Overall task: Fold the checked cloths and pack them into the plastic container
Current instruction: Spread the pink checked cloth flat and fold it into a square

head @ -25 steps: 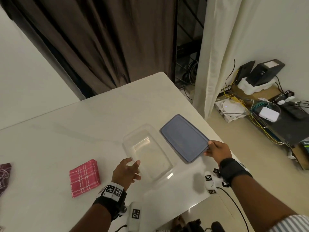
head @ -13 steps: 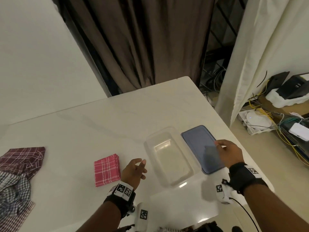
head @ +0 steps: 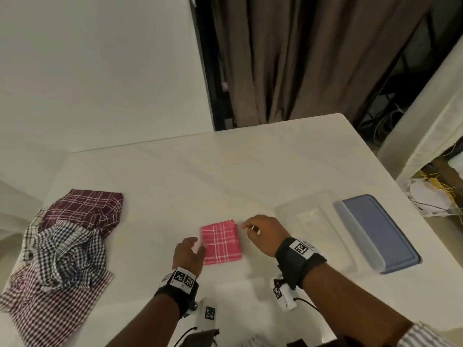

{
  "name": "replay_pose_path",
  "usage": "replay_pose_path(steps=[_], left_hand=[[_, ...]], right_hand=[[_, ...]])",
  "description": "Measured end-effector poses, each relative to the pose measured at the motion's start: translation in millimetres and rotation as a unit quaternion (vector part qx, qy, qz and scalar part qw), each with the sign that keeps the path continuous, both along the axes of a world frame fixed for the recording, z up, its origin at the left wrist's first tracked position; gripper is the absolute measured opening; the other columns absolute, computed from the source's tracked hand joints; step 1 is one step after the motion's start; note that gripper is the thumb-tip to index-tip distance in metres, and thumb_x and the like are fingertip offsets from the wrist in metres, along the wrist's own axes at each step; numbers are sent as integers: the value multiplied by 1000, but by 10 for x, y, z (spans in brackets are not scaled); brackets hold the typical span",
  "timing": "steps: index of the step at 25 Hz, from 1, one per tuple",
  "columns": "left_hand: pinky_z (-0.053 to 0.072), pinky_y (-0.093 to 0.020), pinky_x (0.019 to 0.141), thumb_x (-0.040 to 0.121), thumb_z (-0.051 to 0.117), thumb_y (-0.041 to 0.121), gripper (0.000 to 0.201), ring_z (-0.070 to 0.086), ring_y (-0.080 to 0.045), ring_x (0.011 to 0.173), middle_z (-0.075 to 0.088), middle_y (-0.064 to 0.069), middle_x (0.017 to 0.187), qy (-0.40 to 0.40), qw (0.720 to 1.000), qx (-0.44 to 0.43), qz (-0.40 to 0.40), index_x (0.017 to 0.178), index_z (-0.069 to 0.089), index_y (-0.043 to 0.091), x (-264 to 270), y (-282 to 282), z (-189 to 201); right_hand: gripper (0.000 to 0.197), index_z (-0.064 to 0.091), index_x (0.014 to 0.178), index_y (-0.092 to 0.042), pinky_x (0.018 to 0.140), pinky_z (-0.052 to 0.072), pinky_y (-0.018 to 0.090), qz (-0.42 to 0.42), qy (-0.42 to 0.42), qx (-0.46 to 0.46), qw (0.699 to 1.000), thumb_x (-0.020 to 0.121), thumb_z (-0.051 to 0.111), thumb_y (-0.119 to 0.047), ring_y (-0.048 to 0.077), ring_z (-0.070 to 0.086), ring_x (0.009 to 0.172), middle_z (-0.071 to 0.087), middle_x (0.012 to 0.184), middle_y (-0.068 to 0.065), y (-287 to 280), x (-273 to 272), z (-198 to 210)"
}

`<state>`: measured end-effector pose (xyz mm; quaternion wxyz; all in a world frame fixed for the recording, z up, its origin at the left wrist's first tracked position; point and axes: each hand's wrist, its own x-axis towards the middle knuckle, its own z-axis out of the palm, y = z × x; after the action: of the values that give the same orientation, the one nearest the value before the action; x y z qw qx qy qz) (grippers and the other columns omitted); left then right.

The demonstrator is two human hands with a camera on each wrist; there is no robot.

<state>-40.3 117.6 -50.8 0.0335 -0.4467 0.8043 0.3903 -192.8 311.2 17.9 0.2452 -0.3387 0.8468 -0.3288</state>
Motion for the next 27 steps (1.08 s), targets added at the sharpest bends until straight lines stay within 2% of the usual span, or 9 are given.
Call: replay_pose_path(steps=[4, 7, 9, 12, 14, 17, 21, 24, 27], left_hand=[[50, -33, 91, 90, 67, 31, 48, 64, -23, 103, 66, -6, 117, 31, 996, 86, -11, 133, 49, 16, 5, -102, -78], [52, -28, 79, 85, 74, 32, 29, 64, -9, 85, 67, 6, 99, 60, 985, 157, -30, 107, 55, 30, -79, -106, -85], [57, -36, 82, 81, 74, 46, 27, 68, -11, 86, 71, 6, 99, 63, 980, 178, -66, 99, 60, 32, -138, -105, -85], [57, -34, 77, 66, 60, 78, 62, 66, -12, 85, 67, 3, 100, 99, 980, 113, -130, 103, 64, 27, -238, -65, -13], [49, -22, 72, 70, 53, 71, 60, 61, -8, 86, 62, 4, 100, 154, 969, 69, -180, 106, 63, 24, -326, 52, 232], [49, -27, 76, 80, 57, 38, 32, 60, -11, 91, 64, 5, 101, 260, 938, 38, -225, 108, 64, 23, -463, 260, 618], [47, -20, 77, 81, 60, 36, 28, 59, -6, 96, 63, 15, 104, 333, 907, 20, -256, 108, 63, 32, -697, 597, 916], [42, -10, 72, 79, 74, 45, 42, 56, -3, 96, 61, 18, 109, 324, 912, 41, -247, 116, 58, 35, -855, 926, 995], [45, -18, 86, 77, 74, 54, 52, 52, -1, 105, 54, 17, 121, 290, 918, 30, -269, 123, 54, 40, -939, 1227, 782]], right_hand=[[24, 68, 111, -12, 89, 43, 24, 50, -30, 116, 992, 96, 49, -14, 22, 59, 105, 65, 114, 6, -168, 271, -323], [26, 66, 117, -16, 99, 43, 26, 23, -55, 132, 989, 95, 53, -14, 20, 58, 110, 64, 121, 3, -155, 411, -432], [26, 65, 118, -17, 100, 45, 32, 17, -58, 138, 989, 95, 53, -14, 19, 58, 108, 64, 119, 2, -111, 451, -408], [33, 58, 129, -17, 100, 45, 32, 27, -24, 146, 989, 97, 50, -18, 19, 54, 115, 59, 128, 3, -8, 404, -220], [45, 45, 139, -26, 101, 45, 34, 0, 35, 140, 990, 95, 54, -24, 18, 46, 126, 48, 139, 0, 60, 311, -38], [72, 30, 147, -33, 104, 44, 36, -15, 114, 71, 991, 86, 68, -32, 18, 31, 136, 33, 150, -3, 196, 75, 305], [43, 56, 124, -35, 97, 45, 38, 86, 254, 55, 962, 83, 67, -36, 14, 52, 116, 59, 124, -9, 427, -306, 798], [28, 60, 118, -29, 86, 50, 36, 101, 207, 112, 966, 90, 59, -31, 14, 60, 94, 66, 104, -7, 795, -587, 1142], [27, 57, 118, -27, 88, 50, 38, 84, 165, 193, 964, 91, 56, -23, 17, 60, 95, 66, 106, -4, 1289, -891, 1300]])
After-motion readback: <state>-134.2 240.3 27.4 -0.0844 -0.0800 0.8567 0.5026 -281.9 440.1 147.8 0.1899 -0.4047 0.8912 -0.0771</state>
